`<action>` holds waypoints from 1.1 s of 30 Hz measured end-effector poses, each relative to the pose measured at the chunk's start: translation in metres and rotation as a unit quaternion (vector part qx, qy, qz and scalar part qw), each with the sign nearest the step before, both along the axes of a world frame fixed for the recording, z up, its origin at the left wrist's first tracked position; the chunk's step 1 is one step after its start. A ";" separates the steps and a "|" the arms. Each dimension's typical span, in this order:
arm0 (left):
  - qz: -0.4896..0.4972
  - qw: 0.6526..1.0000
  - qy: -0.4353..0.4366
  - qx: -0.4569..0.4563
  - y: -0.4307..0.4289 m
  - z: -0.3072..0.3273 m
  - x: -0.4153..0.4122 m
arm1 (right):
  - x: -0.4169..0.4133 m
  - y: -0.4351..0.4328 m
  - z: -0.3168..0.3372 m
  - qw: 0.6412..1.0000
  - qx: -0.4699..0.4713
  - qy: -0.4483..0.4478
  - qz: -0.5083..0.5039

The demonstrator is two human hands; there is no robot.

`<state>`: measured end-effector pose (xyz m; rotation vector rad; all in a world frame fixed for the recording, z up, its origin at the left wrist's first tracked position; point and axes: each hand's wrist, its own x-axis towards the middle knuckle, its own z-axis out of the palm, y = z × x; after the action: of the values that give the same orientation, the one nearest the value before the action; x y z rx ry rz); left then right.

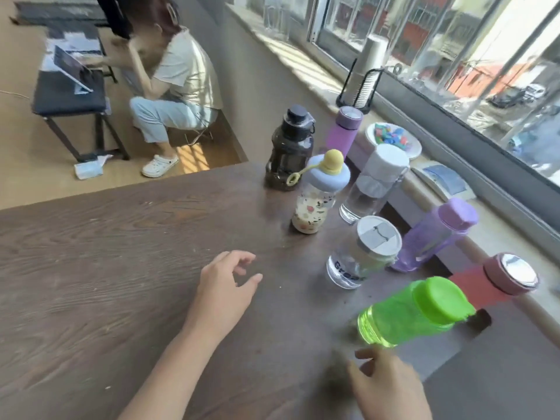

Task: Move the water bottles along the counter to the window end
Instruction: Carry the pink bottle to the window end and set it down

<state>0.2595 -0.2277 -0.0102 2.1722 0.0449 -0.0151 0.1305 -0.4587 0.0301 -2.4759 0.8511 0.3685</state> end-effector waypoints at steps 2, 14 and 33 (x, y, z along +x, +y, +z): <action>0.032 0.999 0.008 0.001 0.045 0.004 -0.013 | 0.013 0.038 0.003 0.998 0.016 0.002 0.058; 0.277 0.958 0.049 0.051 0.317 0.014 -0.100 | 0.103 0.322 -0.024 0.908 0.164 -0.093 0.376; 0.474 0.877 0.036 0.079 0.527 -0.004 -0.093 | 0.188 0.626 -0.036 0.787 0.185 -0.095 0.581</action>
<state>0.1666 0.2989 -0.0140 2.0901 1.1769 0.4800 0.3185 0.1670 -0.0059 -2.2750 -0.8722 0.5835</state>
